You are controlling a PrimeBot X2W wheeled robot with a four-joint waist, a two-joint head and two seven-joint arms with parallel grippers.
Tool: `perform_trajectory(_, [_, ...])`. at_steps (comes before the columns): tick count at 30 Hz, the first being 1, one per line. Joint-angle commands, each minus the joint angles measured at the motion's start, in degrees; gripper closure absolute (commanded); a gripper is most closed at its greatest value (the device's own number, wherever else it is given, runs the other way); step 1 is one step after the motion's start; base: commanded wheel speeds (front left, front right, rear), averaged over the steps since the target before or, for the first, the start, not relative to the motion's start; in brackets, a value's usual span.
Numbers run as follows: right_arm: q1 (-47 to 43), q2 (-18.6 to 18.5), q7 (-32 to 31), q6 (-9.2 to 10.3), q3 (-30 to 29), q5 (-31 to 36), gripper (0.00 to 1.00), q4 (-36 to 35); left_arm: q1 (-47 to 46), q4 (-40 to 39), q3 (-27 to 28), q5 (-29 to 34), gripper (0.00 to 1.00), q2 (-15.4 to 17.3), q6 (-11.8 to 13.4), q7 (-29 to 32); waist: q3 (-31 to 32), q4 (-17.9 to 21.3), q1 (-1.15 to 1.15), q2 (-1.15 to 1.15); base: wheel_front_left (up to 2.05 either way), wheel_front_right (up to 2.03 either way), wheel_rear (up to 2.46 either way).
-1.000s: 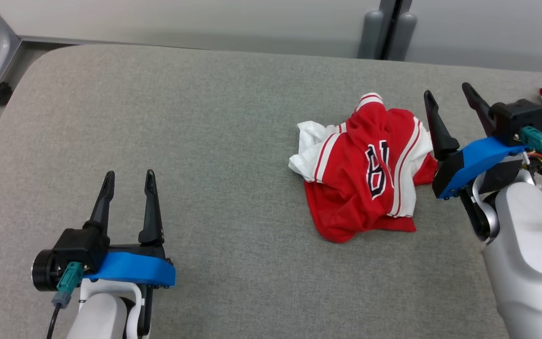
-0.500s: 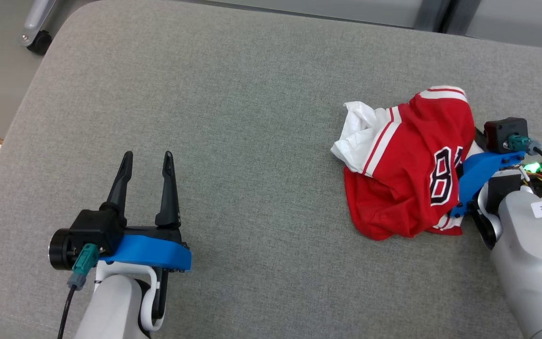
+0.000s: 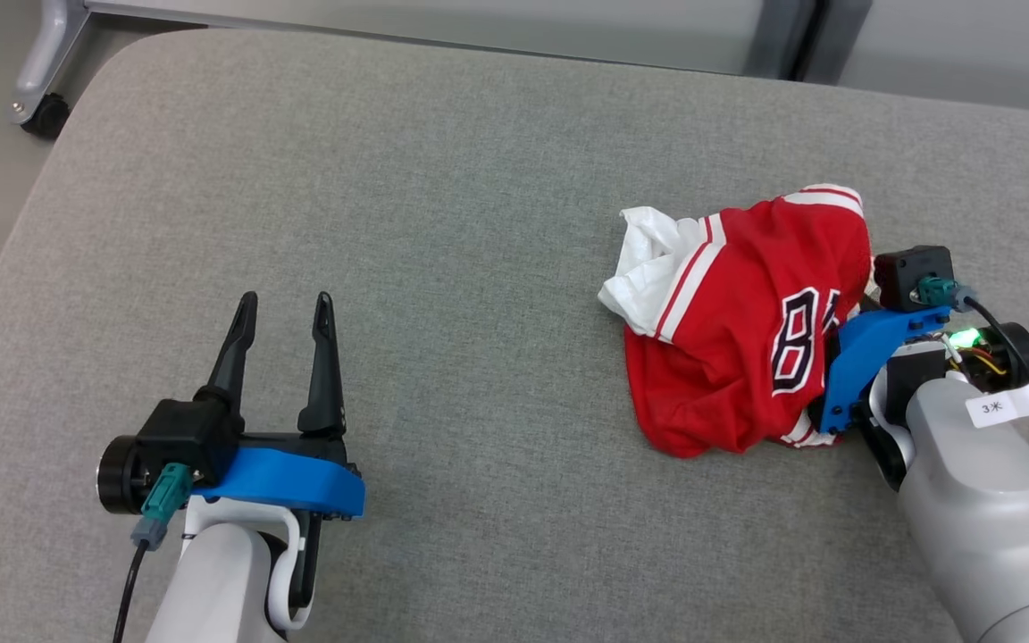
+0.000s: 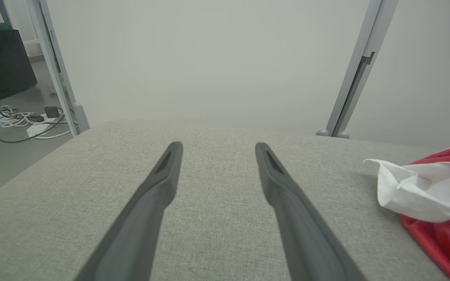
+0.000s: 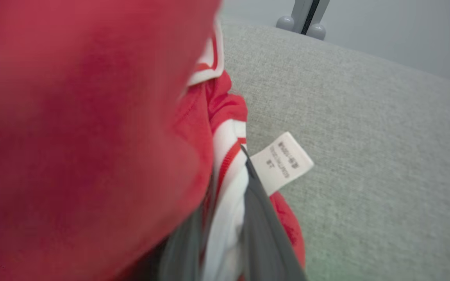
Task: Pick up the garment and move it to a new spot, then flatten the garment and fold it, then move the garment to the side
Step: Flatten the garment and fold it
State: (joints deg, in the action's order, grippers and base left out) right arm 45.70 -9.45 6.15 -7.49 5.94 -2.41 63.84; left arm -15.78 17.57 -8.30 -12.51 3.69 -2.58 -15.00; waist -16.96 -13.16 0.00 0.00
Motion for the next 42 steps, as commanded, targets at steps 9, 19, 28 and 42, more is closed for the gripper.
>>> perform_trajectory(9, [-1.73,-3.91,7.35,0.00,-2.06,-3.35,1.00,-0.65,2.20,0.35,2.44,1.15,0.00,0.37,-0.76,-0.26,4.60,4.83,0.00,0.00,0.00,0.00,0.00])
perform_trajectory(19, [-5.52,-6.86,9.02,-0.01,-4.88,-5.93,1.00,-10.65,4.08,-0.02,3.71,1.69,0.00,0.15,-0.85,-0.25,7.34,7.49,0.00,0.00,0.00,0.00,0.00])
perform_trajectory(28, [-9.87,-0.87,7.96,-0.01,3.24,-6.03,1.00,-24.06,5.37,-0.78,4.87,1.85,0.00,0.01,-0.83,-0.26,8.93,5.94,0.00,0.00,0.00,0.00,0.00])
perform_trajectory(42, [-16.82,6.25,4.56,-0.02,25.47,-9.34,1.00,-29.32,6.44,-1.21,5.19,1.22,0.00,-0.41,-0.68,-0.26,8.60,2.14,0.00,0.00,0.00,0.00,0.00])
